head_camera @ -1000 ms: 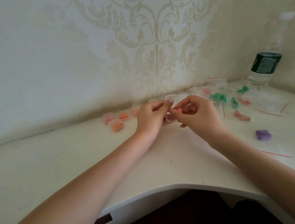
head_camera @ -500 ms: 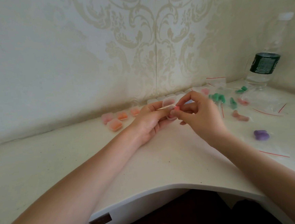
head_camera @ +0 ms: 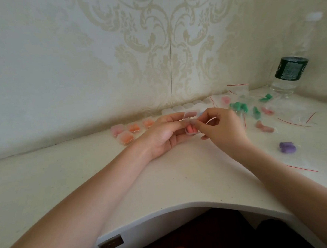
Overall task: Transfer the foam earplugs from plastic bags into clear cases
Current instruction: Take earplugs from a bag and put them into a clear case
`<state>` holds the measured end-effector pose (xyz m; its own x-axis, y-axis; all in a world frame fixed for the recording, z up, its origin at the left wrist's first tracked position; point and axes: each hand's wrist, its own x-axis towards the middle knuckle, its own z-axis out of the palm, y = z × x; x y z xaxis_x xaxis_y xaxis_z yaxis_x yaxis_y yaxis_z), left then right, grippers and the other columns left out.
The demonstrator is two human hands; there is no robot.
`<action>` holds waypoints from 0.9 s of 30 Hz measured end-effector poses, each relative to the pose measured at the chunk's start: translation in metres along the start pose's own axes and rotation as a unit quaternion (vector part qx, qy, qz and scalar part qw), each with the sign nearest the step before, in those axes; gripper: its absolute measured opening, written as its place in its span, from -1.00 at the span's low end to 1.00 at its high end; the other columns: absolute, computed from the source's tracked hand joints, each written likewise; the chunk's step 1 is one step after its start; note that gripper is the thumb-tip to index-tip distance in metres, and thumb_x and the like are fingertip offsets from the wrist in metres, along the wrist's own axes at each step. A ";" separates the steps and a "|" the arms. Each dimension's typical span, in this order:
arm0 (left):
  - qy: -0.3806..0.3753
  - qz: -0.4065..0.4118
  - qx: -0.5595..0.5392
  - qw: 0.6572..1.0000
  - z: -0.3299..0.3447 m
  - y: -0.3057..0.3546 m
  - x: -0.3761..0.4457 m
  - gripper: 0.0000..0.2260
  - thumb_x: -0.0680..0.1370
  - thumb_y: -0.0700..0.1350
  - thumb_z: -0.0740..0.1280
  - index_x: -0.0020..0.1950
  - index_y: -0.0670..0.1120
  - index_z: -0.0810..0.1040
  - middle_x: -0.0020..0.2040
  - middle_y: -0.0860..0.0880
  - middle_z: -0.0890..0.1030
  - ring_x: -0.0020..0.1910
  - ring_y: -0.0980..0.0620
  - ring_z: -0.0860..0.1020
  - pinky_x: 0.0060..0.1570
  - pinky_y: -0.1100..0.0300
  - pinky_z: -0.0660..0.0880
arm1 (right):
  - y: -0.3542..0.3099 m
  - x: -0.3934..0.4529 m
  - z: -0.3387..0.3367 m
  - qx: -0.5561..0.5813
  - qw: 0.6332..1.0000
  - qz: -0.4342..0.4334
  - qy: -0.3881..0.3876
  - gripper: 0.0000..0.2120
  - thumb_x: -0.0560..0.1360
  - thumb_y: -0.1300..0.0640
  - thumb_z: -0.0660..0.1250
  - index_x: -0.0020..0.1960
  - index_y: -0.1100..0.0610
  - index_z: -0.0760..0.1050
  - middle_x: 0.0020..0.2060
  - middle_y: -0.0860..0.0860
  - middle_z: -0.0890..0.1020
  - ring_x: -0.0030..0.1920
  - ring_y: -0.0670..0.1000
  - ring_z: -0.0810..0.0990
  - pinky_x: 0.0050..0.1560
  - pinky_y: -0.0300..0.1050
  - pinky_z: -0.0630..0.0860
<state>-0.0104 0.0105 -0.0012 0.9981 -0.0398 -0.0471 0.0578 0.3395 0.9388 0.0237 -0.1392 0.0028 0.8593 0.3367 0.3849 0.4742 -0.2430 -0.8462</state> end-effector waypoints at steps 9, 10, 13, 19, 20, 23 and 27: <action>-0.020 -0.035 -0.022 0.999 -0.002 0.001 0.002 -0.79 0.58 -0.33 0.20 0.13 -0.20 0.57 -0.21 -0.09 0.65 -0.21 0.06 0.65 0.02 0.19 0.59 | 0.006 0.005 0.000 0.047 0.997 0.058 -0.003 -0.76 0.53 0.07 0.34 0.17 0.02 0.41 -0.08 0.03 0.58 -0.25 -0.04 0.60 -0.52 -0.23 0.49; -0.018 -0.036 -0.025 0.999 -0.002 0.001 0.002 -0.78 0.58 -0.33 0.20 0.15 -0.20 0.57 -0.21 -0.10 0.64 -0.22 0.06 0.65 0.03 0.18 0.58 | 0.006 0.005 0.000 0.046 0.997 0.055 -0.016 -0.79 0.56 0.06 0.29 0.19 -0.02 0.43 -0.07 -0.01 0.58 -0.25 -0.07 0.59 -0.52 -0.26 0.45; 0.007 -0.040 -0.046 0.998 -0.005 0.002 0.003 -0.78 0.58 -0.33 0.21 0.15 -0.19 0.56 -0.20 -0.13 0.65 -0.23 0.05 0.66 -0.09 0.18 0.62 | 0.004 0.005 -0.002 0.041 0.995 0.024 -0.083 -0.81 0.62 0.01 0.17 0.09 -0.08 0.55 -0.22 -0.23 0.60 -0.26 -0.26 0.55 -0.43 -0.30 0.42; 0.000 -0.058 -0.108 0.992 -0.011 0.008 0.001 -0.68 0.53 -0.40 0.10 0.24 -0.30 0.47 -0.03 -0.23 0.59 0.16 -0.17 0.54 0.13 0.08 0.52 | 0.014 0.010 -0.007 -0.084 0.989 -0.051 -0.111 -0.65 0.36 -0.04 0.50 0.06 -0.25 0.45 0.02 -0.34 0.47 -0.09 -0.17 0.53 -0.17 -0.48 0.37; -0.017 -0.063 -0.115 0.991 -0.012 0.007 0.001 -0.61 0.49 -0.40 0.10 0.31 -0.33 0.42 -0.04 -0.23 0.59 0.22 -0.21 0.50 0.20 0.04 0.49 | 0.016 0.010 -0.007 -0.096 0.988 -0.072 -0.101 -0.65 0.35 -0.02 0.51 0.01 -0.27 0.44 -0.01 -0.33 0.49 -0.10 -0.18 0.52 -0.19 -0.49 0.34; -0.043 -0.064 -0.102 0.992 -0.013 0.009 0.000 -0.51 0.41 -0.34 0.19 0.36 -0.33 0.39 0.02 -0.20 0.59 0.13 -0.13 0.54 0.23 0.05 0.48 | 0.022 0.012 -0.007 -0.103 0.987 -0.107 -0.055 -0.83 0.38 -0.07 0.46 -0.10 -0.22 0.49 -0.06 -0.22 0.55 -0.13 -0.17 0.49 -0.23 -0.45 0.30; 0.002 0.029 0.098 0.995 0.000 0.003 -0.004 -0.81 0.53 -0.18 0.34 0.14 -0.11 0.60 0.05 -0.05 0.66 0.06 0.03 0.63 0.15 0.14 0.54 | 0.025 0.016 -0.005 -0.124 0.984 -0.125 -0.023 -0.93 0.50 -0.03 0.36 -0.08 -0.06 0.54 -0.09 -0.16 0.55 -0.14 -0.19 0.50 -0.22 -0.40 0.31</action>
<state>-0.0137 0.0121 0.0021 0.9997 -0.0224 0.0085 -0.0050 0.1515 0.9884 0.0500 -0.1444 -0.0105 0.7032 0.4541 0.5471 0.7065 -0.3597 -0.6095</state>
